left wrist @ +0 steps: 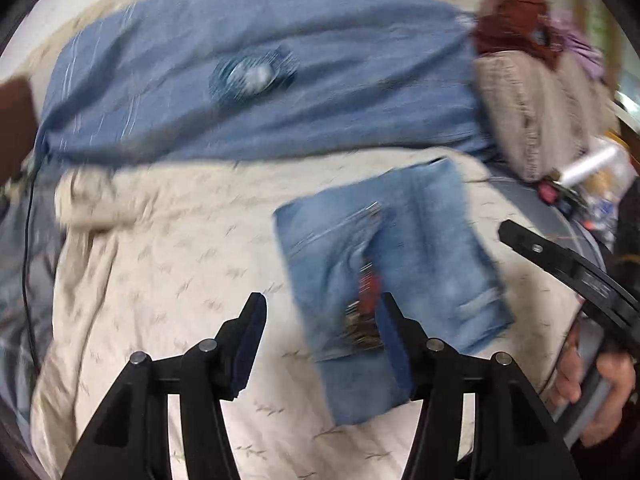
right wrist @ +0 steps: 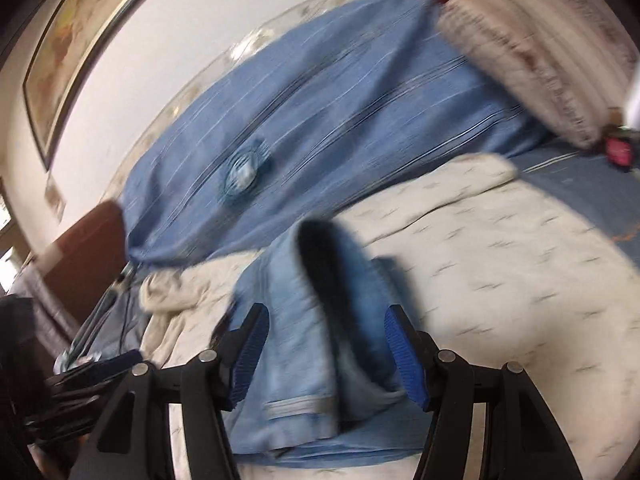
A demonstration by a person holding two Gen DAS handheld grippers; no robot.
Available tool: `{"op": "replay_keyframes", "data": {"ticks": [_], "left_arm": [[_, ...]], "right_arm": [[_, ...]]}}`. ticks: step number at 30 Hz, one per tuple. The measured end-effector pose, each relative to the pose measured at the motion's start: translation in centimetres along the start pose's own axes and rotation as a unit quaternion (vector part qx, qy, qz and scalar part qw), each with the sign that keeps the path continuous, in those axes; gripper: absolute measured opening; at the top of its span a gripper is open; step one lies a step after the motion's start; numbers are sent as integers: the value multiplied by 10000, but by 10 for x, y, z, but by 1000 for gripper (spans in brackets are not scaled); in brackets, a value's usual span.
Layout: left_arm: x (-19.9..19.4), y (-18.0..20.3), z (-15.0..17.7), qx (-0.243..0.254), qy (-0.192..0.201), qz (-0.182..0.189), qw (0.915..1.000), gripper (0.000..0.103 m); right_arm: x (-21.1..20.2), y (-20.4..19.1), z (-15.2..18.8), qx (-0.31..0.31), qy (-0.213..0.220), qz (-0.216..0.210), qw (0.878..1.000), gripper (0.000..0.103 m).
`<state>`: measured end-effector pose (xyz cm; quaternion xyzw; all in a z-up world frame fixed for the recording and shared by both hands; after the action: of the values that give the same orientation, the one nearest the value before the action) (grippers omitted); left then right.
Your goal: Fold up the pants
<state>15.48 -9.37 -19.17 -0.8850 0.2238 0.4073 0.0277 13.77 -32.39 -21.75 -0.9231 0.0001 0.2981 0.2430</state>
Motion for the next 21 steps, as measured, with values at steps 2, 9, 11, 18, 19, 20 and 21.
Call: {"op": "replay_keyframes", "data": {"ticks": [2, 9, 11, 18, 19, 20, 21], "left_arm": [[10, -8, 10, -55, -181, -108, 9998, 58], [55, 0, 33, -15, -764, -203, 9969, 59], [51, 3, 29, 34, -759, -228, 9969, 59], [29, -18, -13, -351, -287, -23, 9990, 60], [29, -22, -20, -387, -240, -56, 9989, 61], [31, -25, -27, -422, -231, -111, 9988, 61], [36, -28, -31, -444, -249, -138, 9986, 61]], "right_arm": [[13, -12, 9, -225, -214, 38, 9995, 63], [52, 6, 42, -601, -1052, 1113, 9864, 62], [50, 9, 41, -595, -1032, 1093, 9868, 62], [3, -29, -4, -840, 218, 324, 9957, 62], [1, -36, -8, -907, 339, 220, 9951, 62], [3, -49, -14, -930, 427, 2, 9947, 62], [7, -56, -18, -880, 397, -179, 9952, 62]]}}
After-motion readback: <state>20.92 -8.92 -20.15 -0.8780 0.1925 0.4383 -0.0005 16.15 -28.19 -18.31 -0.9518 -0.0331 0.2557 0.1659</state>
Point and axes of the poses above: each gripper's, at about its wrist camera, not at the fingertips, and x roughly the way its jaws point, y to its right, z to its underside, the point moved 8 cm from there along x, roughly the way its jaws point, and after that the axes turned 8 degrees about z, right-handed, at the moved point
